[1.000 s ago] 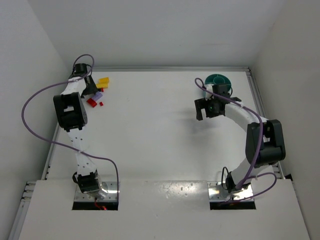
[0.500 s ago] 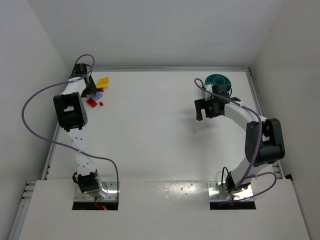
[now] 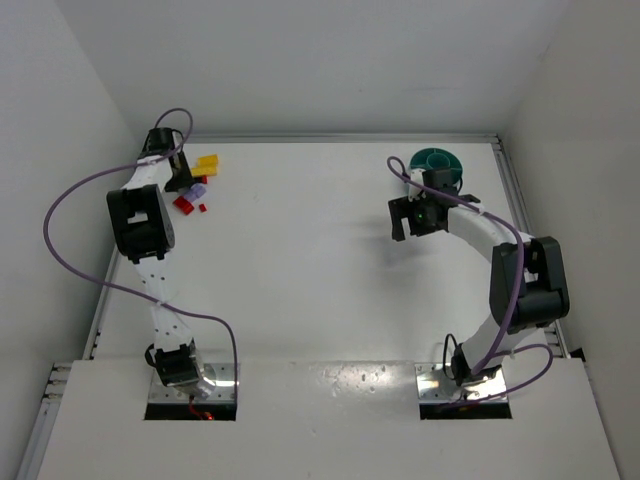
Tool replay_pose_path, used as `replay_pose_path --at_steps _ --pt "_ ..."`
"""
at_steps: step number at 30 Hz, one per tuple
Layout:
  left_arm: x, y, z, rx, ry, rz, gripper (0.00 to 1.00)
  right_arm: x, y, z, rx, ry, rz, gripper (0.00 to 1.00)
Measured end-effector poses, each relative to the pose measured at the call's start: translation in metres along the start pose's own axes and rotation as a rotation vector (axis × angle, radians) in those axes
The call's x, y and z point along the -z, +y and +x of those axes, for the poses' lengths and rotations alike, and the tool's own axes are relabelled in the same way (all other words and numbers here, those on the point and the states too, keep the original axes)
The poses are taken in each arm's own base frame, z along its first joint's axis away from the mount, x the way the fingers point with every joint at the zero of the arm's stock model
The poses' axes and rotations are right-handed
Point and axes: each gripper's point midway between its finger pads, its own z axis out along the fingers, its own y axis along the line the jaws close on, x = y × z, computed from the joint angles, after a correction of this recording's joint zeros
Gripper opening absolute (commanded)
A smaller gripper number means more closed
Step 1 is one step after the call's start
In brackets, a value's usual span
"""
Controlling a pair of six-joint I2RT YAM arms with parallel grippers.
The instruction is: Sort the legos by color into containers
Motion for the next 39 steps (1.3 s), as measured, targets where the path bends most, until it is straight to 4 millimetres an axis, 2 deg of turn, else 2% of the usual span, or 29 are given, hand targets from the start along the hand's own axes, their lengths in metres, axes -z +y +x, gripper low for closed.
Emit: replay_pose_path --at_steps 1,3,7,10,12,14,19,22,24,26,30,35,39 --pt "0.000 0.000 0.000 -0.005 0.000 0.001 0.15 0.000 0.000 0.000 0.000 0.000 -0.001 0.84" --pt "0.000 0.001 0.000 -0.014 -0.001 0.001 0.12 0.000 0.001 0.000 0.000 0.000 -0.005 0.81" --pt "0.002 -0.003 0.003 -0.059 -0.002 0.035 0.10 0.001 0.005 0.000 0.000 -0.003 -0.028 0.81" --pt "0.018 -0.009 0.019 -0.125 0.018 0.120 0.10 0.004 0.010 -0.001 0.000 -0.007 -0.055 0.81" --pt "0.037 -0.014 0.031 -0.179 0.033 0.197 0.07 0.009 0.015 -0.003 0.001 -0.014 -0.081 0.81" --pt "0.061 -0.019 0.032 -0.239 0.019 0.269 0.00 0.018 0.022 -0.008 0.004 -0.034 -0.113 0.79" --pt "0.136 -0.039 0.008 -0.422 -0.093 0.458 0.00 0.043 0.046 -0.029 0.002 -0.092 -0.235 0.75" --pt "0.184 -0.053 0.010 -0.545 -0.152 0.583 0.00 0.059 0.060 -0.048 -0.015 -0.127 -0.308 0.74" --pt "0.210 -0.063 0.027 -0.619 -0.164 0.685 0.01 0.071 0.068 -0.066 -0.028 -0.157 -0.352 0.74" --pt "0.235 -0.072 0.060 -0.671 -0.142 0.792 0.01 0.084 0.076 -0.085 -0.042 -0.189 -0.392 0.72" --pt "0.271 -0.096 0.109 -0.735 -0.101 0.953 0.02 0.107 0.097 -0.116 -0.090 -0.242 -0.498 0.71" --pt "0.304 -0.132 0.142 -0.809 -0.120 1.083 0.02 0.112 0.130 -0.123 -0.170 -0.204 -0.641 0.70" --pt "0.325 -0.150 0.152 -0.827 -0.160 1.131 0.02 0.101 0.158 -0.116 -0.209 -0.127 -0.740 0.70"
